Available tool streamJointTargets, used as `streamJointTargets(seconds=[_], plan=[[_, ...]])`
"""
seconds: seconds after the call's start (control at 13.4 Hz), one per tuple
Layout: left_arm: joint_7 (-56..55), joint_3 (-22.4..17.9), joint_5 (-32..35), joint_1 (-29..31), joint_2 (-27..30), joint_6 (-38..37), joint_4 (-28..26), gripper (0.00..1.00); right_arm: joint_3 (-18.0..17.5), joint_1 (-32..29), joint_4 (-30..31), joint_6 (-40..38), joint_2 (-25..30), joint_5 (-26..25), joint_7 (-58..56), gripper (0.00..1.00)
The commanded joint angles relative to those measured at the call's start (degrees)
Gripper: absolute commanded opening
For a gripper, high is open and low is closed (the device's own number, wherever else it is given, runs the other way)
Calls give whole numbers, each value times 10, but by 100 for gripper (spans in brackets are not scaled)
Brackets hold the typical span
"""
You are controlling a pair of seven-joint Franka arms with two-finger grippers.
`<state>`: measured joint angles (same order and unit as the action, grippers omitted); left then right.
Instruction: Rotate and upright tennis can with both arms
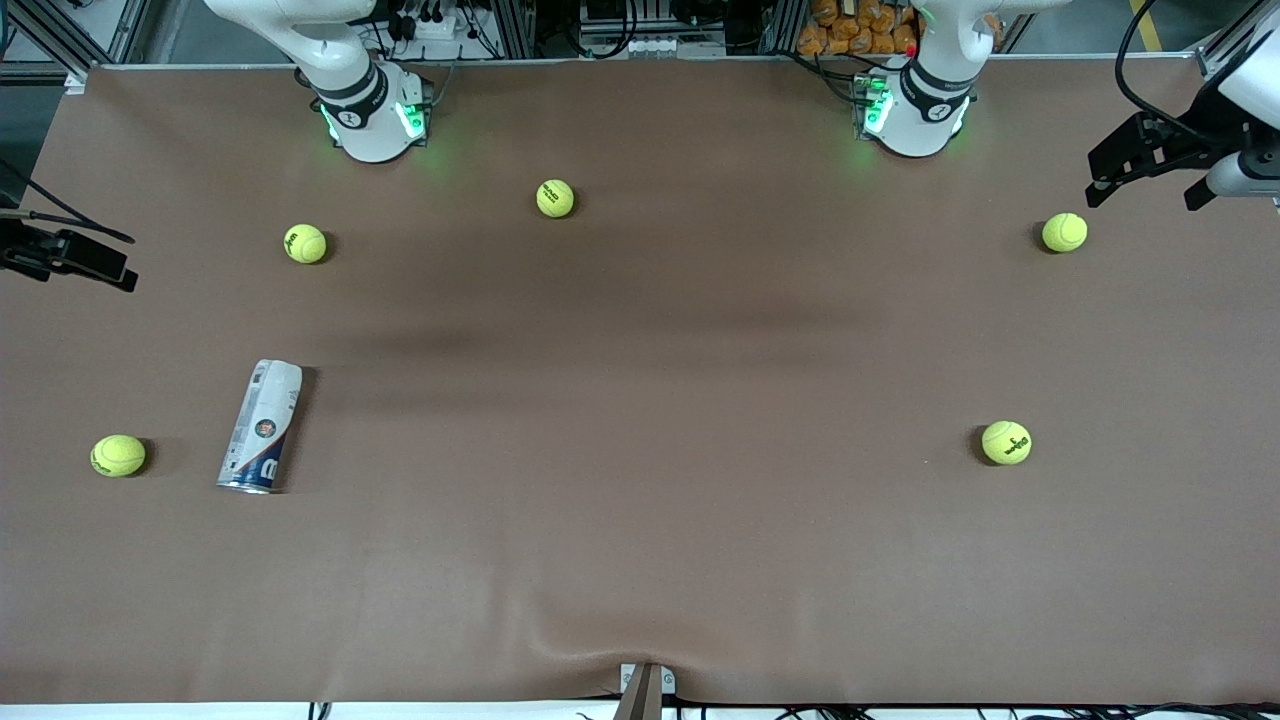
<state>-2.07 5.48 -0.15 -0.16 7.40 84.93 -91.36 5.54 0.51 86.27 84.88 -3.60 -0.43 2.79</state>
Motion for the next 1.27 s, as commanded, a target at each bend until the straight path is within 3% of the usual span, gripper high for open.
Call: streamJointTargets(seconds=[0.0,1.2], plan=[[11,2,-3,2,-1,-11,1,100,-6,-2,8,-2,9,-10,6,100],[8,-5,0,7,-24,-10,-7,100,-6,4,9,-1,6,-11,7,100]])
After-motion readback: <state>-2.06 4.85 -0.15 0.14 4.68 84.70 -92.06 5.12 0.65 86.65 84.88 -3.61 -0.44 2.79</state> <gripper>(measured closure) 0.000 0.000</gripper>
